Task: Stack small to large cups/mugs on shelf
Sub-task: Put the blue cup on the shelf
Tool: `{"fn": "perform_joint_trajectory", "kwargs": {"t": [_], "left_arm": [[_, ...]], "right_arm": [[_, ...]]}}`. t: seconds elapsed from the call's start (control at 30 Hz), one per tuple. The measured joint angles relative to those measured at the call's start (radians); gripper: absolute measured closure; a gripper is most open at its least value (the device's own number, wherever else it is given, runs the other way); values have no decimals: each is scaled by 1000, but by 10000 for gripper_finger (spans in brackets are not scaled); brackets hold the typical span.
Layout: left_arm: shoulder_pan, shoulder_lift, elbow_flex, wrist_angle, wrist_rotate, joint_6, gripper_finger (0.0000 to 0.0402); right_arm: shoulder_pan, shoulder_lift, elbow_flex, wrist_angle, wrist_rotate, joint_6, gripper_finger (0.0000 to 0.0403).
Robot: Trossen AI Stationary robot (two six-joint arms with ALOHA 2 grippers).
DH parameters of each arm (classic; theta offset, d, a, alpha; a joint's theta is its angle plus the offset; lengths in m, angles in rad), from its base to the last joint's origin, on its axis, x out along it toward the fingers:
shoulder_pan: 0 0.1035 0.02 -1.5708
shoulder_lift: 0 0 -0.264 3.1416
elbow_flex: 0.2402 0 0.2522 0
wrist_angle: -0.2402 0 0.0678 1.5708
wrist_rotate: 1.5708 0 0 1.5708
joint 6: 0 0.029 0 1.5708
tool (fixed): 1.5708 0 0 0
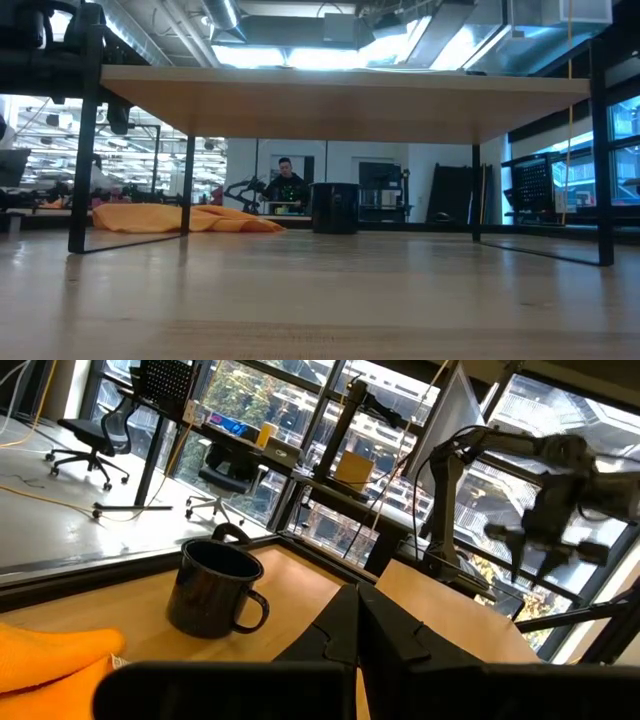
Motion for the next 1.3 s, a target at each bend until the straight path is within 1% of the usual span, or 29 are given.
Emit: {"fn": "perform_joint_trajectory", "kwargs": {"t": [0.13, 0.27, 0.5, 0.63, 0.77, 1.07, 1.3], "left_arm": [[0, 0, 0, 1, 0, 0, 401], [0, 0, 0, -3, 0, 0, 401], [0, 0, 0, -4, 0, 0, 401], [0, 0, 0, -5, 0, 0, 401], [0, 0, 0, -5, 0, 0, 401], [0, 0, 0, -7, 0, 0, 401], [0, 0, 0, -7, 0, 0, 401]], "right_arm": [[0, -6, -75, 141, -17, 24, 218], [0, -1, -118, 230, -6, 50, 199], [-13, 21, -155, 235, 1, 105, 199], [-20, 47, -184, 288, -33, 130, 205], [-20, 81, -186, 333, -35, 131, 207], [-23, 120, -186, 309, -63, 157, 207], [-75, 120, -186, 310, -63, 158, 207]]}}
